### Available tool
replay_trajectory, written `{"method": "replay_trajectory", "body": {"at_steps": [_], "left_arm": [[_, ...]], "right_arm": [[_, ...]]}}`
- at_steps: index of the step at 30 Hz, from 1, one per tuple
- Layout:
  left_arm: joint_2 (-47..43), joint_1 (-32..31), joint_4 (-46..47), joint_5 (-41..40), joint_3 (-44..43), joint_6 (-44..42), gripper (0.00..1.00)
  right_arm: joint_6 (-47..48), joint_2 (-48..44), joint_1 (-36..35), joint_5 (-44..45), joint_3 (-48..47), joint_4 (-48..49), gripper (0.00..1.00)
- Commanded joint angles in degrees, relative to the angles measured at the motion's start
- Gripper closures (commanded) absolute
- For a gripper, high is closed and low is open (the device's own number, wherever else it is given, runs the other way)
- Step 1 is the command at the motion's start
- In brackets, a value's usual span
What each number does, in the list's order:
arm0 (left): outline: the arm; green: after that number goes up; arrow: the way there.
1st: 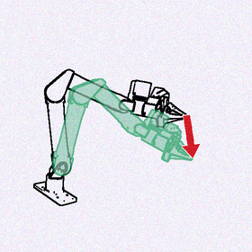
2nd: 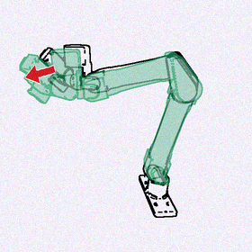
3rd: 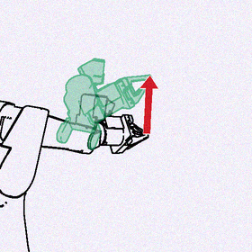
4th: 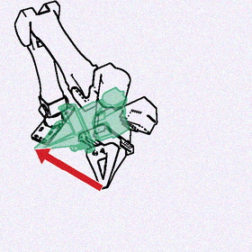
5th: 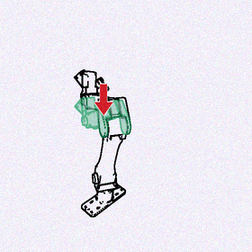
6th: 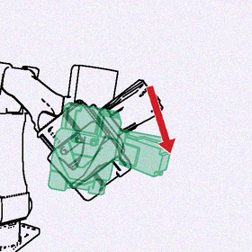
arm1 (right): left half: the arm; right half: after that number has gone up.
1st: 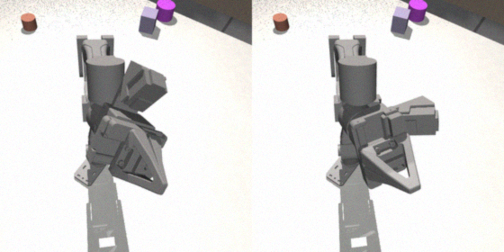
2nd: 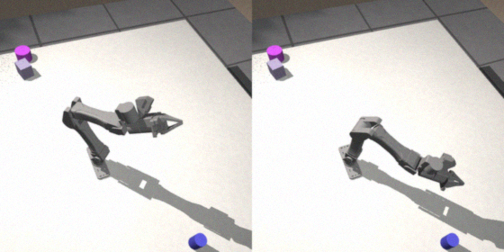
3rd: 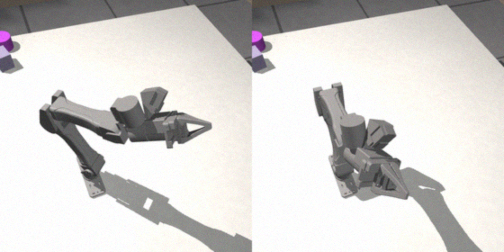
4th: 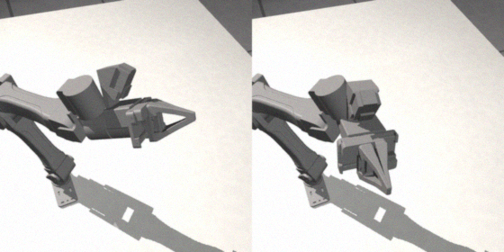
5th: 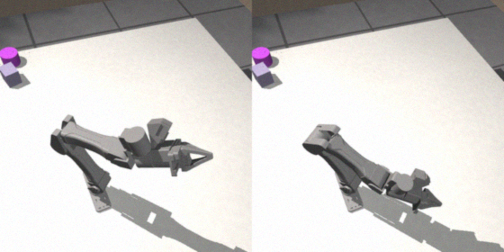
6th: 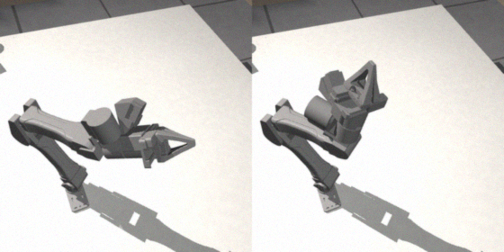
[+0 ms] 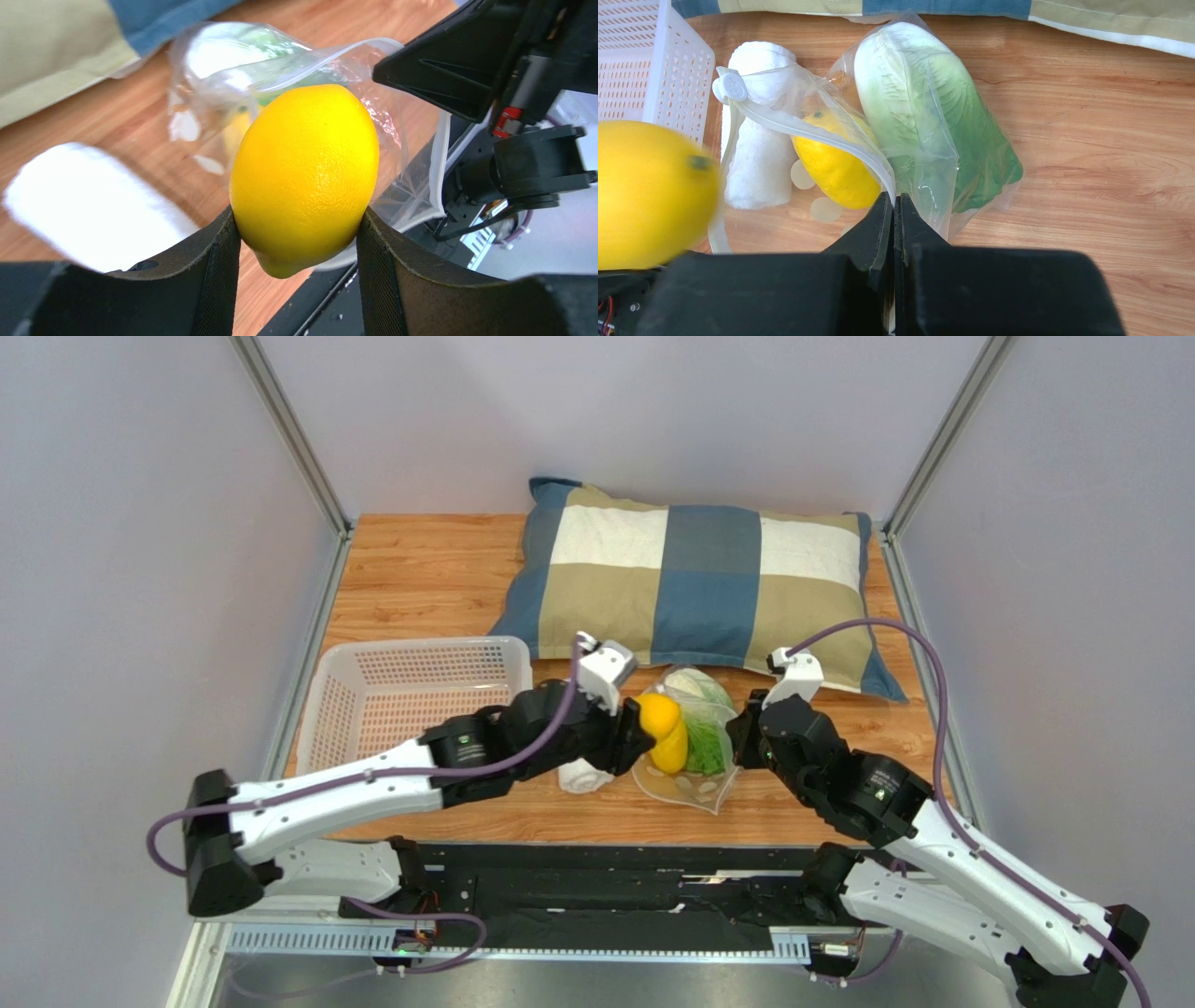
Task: Open the zip-top bag and remove the fake food
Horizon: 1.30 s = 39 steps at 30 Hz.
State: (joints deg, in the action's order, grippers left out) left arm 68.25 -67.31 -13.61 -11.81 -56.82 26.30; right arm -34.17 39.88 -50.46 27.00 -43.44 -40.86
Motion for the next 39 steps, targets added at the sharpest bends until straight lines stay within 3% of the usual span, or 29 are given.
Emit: {"method": "replay_trajectory", "body": {"at_steps": [1, 5, 6, 11, 16, 22, 28, 31, 33, 34, 39], "left_arm": [[-12.9, 0.7, -7.3, -12.7, 4.0, 3.6, 1.0], [-18.1, 8.2, -20.7, -21.6, 5.0, 12.3, 1.0], [-18.4, 13.4, -25.7, -22.3, 5.3, 16.6, 1.0], [-21.2, 24.0, -27.7, -25.8, 12.6, 22.2, 1.0], [-15.8, 28.3, -22.9, -18.8, 16.2, 23.4, 1.0], [-3.8, 28.7, -21.9, -17.9, 14.6, 24.8, 1.0], [0.4, 30.1, -19.4, -13.2, 15.3, 25.8, 1.0], [-1.4, 30.1, -19.1, -12.9, 16.2, 26.8, 0.69], [-2.7, 30.1, -19.4, -12.4, 16.3, 26.9, 0.15], [-3.8, 30.2, -19.8, -12.3, 16.1, 26.7, 0.01], [-11.2, 30.1, -26.0, -13.7, 13.9, 27.6, 0.01]], "right_arm": [[0.2, -2.3, -0.2, 3.7, -0.5, -1.0, 1.0], [0.1, -3.7, -0.2, 3.1, -0.5, -1.0, 1.0], [0.2, -3.8, -0.2, 2.7, -0.8, -0.9, 1.0], [0.4, -4.2, -0.2, 2.4, -1.2, -1.6, 1.0], [0.3, -5.0, -0.3, 1.9, -0.7, -1.5, 1.0], [0.2, -4.8, -0.2, 1.5, -1.0, -1.3, 1.0], [0.0, -5.2, -0.2, 1.1, -1.3, -1.4, 1.0], [0.1, -5.2, -0.3, 0.9, -1.3, -1.4, 1.0], [0.0, -5.2, -0.3, 0.8, -1.3, -1.2, 1.0], [0.2, -5.0, -0.2, 0.7, -1.3, -1.0, 1.0], [0.2, -4.5, -0.2, 0.2, -1.4, -0.5, 1.0]]}}
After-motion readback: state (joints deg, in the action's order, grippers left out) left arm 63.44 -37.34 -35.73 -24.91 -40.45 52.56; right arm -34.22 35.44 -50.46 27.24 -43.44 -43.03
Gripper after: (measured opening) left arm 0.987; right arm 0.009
